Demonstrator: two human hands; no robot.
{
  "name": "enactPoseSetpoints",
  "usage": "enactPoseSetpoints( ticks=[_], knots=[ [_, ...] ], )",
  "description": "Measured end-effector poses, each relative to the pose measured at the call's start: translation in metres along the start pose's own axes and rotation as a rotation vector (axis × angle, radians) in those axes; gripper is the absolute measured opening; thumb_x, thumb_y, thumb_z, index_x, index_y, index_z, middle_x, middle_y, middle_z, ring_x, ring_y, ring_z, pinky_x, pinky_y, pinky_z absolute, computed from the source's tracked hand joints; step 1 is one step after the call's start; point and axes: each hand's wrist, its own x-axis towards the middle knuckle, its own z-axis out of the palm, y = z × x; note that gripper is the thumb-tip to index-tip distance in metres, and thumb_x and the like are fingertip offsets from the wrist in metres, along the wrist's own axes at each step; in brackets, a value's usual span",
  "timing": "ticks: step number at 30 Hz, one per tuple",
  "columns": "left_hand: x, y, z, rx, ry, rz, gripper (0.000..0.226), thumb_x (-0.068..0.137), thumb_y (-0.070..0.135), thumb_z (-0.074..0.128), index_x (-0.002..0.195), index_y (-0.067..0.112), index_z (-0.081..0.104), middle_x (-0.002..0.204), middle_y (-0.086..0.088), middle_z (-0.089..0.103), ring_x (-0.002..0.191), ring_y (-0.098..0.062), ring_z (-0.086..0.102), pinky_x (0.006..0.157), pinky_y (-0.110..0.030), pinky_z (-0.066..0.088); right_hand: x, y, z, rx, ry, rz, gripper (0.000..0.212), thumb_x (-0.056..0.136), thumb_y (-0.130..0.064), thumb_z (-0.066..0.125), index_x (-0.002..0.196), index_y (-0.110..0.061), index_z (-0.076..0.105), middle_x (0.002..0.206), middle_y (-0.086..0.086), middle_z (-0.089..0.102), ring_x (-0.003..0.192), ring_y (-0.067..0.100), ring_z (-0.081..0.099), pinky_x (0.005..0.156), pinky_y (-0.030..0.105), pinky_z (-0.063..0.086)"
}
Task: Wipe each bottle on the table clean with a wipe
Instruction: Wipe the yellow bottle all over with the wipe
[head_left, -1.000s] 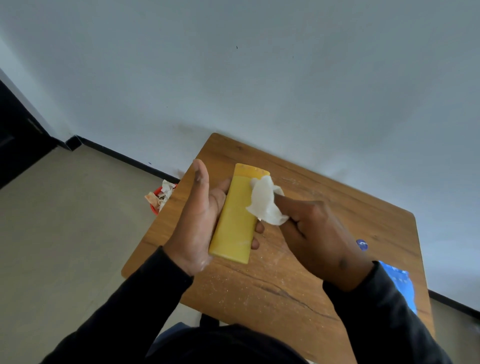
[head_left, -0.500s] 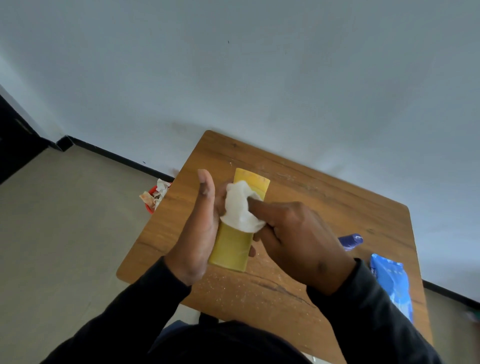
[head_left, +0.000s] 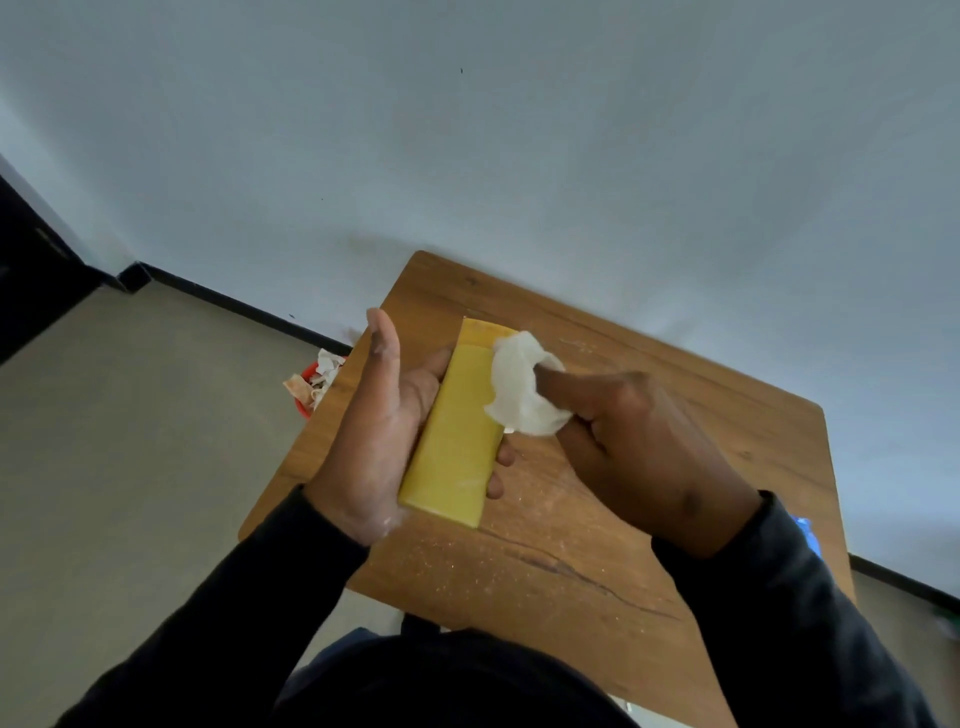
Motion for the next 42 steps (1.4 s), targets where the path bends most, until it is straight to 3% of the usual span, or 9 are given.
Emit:
enactPoseSetpoints(
  ticks=[3,8,13,18,22,27,32,38,42],
  knots=[
    [-0.001,0.001,-0.001,-0.048,0.016,0.001,0.106,0.081,0.086,0.004,0.14,0.014,0.055,0.109,-0.021,0.069,0.089,-0.034,0.067,0.069,-0.042,0.058,-0.009,-0.011,0.005,0.064,-0.166,-0.066,0.038,0.091,-0.03,0.035,0.117,-0.032,0.063,0.074,-0.005,0.068,0.052,0.014,0.054,0.052,0.025,0.037],
    [-0.001,0.002,0.003,-0.057,0.095,0.041,0.1,0.085,0.084,0.006,0.139,0.015,0.056,0.12,-0.019,0.067,0.095,-0.034,0.066,0.066,-0.043,0.056,-0.003,-0.001,0.003,0.044,-0.049,-0.009,0.04,0.089,-0.031,0.032,0.113,-0.027,0.063,0.06,-0.006,0.055,0.044,0.016,0.049,0.043,0.032,0.041],
    [-0.002,0.0,0.009,-0.072,0.191,0.108,0.089,0.093,0.076,0.01,0.142,0.015,0.053,0.12,-0.025,0.066,0.104,-0.035,0.067,0.091,-0.05,0.055,-0.012,-0.012,0.006,0.179,-0.112,-0.049,0.033,0.093,-0.03,0.035,0.105,-0.025,0.065,0.058,-0.007,0.052,0.045,0.016,0.046,0.045,0.036,0.04],
    [-0.002,0.004,0.018,-0.118,0.283,0.135,0.055,0.106,0.049,0.027,0.121,0.011,0.064,0.101,-0.014,0.073,0.083,-0.028,0.068,0.067,-0.038,0.057,-0.008,-0.011,0.002,0.239,0.017,0.005,0.025,0.093,-0.015,0.044,0.091,-0.025,0.067,0.052,-0.008,0.046,0.041,0.017,0.042,0.042,0.035,0.037],
    [-0.006,0.006,0.02,-0.1,0.326,0.131,0.055,0.106,0.043,0.031,0.132,0.004,0.06,0.108,-0.02,0.072,0.092,-0.032,0.069,0.079,-0.042,0.058,-0.019,-0.017,-0.007,0.234,-0.138,-0.052,0.035,0.093,-0.028,0.036,0.107,-0.022,0.068,0.056,-0.006,0.049,0.045,0.017,0.046,0.043,0.035,0.038],
    [-0.004,0.009,0.025,-0.116,0.329,0.147,0.044,0.105,0.041,0.036,0.12,0.012,0.066,0.1,-0.009,0.075,0.089,-0.022,0.071,0.077,-0.035,0.06,-0.009,-0.012,-0.012,0.198,-0.02,-0.022,0.034,0.092,-0.027,0.035,0.105,-0.024,0.066,0.053,-0.003,0.049,0.041,0.018,0.045,0.04,0.041,0.038],
    [-0.009,0.012,0.026,-0.104,0.275,0.134,0.052,0.105,0.041,0.032,0.13,0.004,0.059,0.105,-0.02,0.073,0.088,-0.028,0.069,0.08,-0.04,0.059,-0.017,-0.023,-0.017,0.24,-0.172,-0.119,0.037,0.094,-0.029,0.036,0.111,-0.027,0.068,0.056,-0.017,0.046,0.044,0.01,0.047,0.043,0.022,0.033],
    [-0.005,0.016,0.026,-0.105,0.306,0.191,0.044,0.104,0.04,0.036,0.123,0.01,0.063,0.1,-0.011,0.074,0.089,-0.023,0.07,0.078,-0.037,0.06,-0.012,-0.013,-0.024,0.22,-0.041,-0.077,0.026,0.093,-0.026,0.039,0.098,-0.032,0.063,0.058,-0.008,0.057,0.043,0.012,0.052,0.041,0.028,0.039],
    [-0.008,0.013,0.03,-0.105,0.264,0.163,0.053,0.103,0.041,0.036,0.132,0.002,0.056,0.105,-0.02,0.071,0.087,-0.028,0.068,0.079,-0.04,0.058,-0.015,-0.022,-0.019,0.239,-0.183,-0.128,0.041,0.094,-0.031,0.036,0.119,-0.026,0.068,0.057,-0.024,0.046,0.044,0.002,0.047,0.048,0.014,0.03]
  ],
)
